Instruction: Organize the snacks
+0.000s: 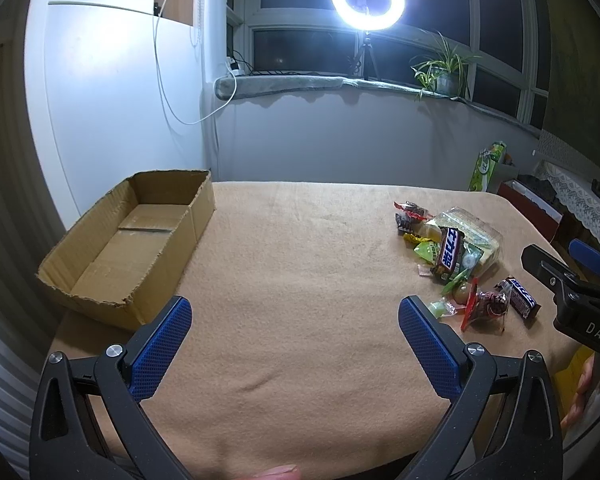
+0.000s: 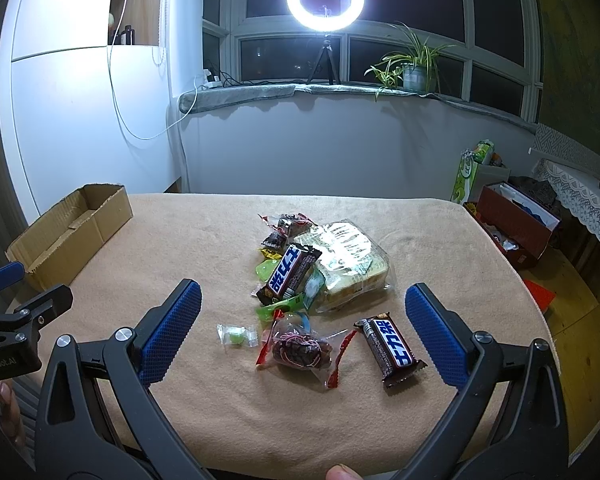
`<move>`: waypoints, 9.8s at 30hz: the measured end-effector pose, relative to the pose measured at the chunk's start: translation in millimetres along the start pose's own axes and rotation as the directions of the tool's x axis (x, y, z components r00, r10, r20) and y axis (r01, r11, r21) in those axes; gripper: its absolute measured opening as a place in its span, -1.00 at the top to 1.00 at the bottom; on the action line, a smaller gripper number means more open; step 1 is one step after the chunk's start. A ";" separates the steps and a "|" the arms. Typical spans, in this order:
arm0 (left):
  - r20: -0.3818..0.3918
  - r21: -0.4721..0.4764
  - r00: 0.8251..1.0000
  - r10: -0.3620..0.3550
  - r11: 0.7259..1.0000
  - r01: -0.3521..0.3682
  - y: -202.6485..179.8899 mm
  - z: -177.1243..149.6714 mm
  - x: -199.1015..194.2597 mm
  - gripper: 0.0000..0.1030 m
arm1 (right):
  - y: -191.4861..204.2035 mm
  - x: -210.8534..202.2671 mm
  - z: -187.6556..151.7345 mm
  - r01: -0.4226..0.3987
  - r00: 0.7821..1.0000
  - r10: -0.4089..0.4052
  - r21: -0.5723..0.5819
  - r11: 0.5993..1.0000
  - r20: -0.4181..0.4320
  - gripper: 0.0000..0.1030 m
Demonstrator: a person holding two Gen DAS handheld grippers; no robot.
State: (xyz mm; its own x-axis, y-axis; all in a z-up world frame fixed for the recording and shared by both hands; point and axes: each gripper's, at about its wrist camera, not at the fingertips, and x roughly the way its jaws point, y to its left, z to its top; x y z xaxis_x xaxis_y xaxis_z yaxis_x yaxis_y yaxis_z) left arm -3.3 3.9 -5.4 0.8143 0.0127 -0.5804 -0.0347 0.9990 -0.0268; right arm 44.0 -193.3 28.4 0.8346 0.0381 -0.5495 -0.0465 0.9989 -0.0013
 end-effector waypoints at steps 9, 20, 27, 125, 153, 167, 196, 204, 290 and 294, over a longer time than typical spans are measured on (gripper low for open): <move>-0.160 0.017 0.981 -0.114 0.993 0.118 -22.5 -20.6 41.1 -0.99 | -49.5 19.3 -24.6 0.074 0.991 -0.071 0.025 0.997 -0.113 -1.00; -0.282 0.104 0.917 -0.281 0.941 0.321 -95.6 -36.1 68.9 -0.99 | -113.5 45.6 -82.8 0.085 0.961 -0.053 0.108 0.990 -0.272 -1.00; -0.308 0.116 0.879 -0.365 0.902 0.416 -127.1 -30.9 80.4 -0.99 | -117.8 51.4 -89.4 0.029 0.975 -0.010 0.079 0.996 -0.223 -1.00; 0.072 -0.319 0.987 0.144 0.941 -0.114 223.4 8.2 44.0 -0.42 | 317.2 91.5 32.0 -0.545 0.830 0.543 -0.386 0.744 -0.126 0.03; 0.135 -0.186 0.989 0.052 0.982 -0.027 137.2 18.8 32.2 -0.52 | 167.1 40.2 -20.6 -0.369 0.928 0.372 -0.247 0.896 -0.037 -0.61; 0.095 0.045 0.983 -0.156 0.987 0.152 33.5 22.6 63.0 -0.52 | 36.3 47.1 -49.4 -0.142 0.989 0.133 -0.129 0.982 -0.071 -0.61; -0.230 0.279 0.885 -0.405 0.844 0.458 -100.2 10.4 142.2 -0.30 | -23.4 84.0 -65.4 -0.146 0.980 0.141 -0.027 0.989 -0.143 0.70; -0.279 0.371 0.877 -0.390 0.799 0.473 -133.4 3.0 145.1 -0.29 | -61.7 68.4 -70.0 -0.098 0.988 0.101 0.033 0.995 -0.118 0.71; 0.110 -0.224 0.986 0.123 0.970 -0.096 221.1 19.1 67.8 -0.27 | 274.7 92.1 30.9 -0.606 0.788 0.614 -0.232 0.760 -0.045 -0.21; 0.113 -0.245 0.981 0.159 0.961 -0.127 225.4 21.1 63.1 -0.39 | 264.7 84.7 21.5 -0.577 0.810 0.585 -0.239 0.781 -0.044 -0.22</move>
State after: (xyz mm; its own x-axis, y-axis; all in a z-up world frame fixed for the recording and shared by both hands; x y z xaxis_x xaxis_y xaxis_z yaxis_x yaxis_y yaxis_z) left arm 52.5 230.7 -30.9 0.8587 0.1758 -0.4813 -0.2789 0.9484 -0.1511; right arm 114.2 74.9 -0.6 0.6244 0.6142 -0.4826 -0.6495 0.7515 0.1161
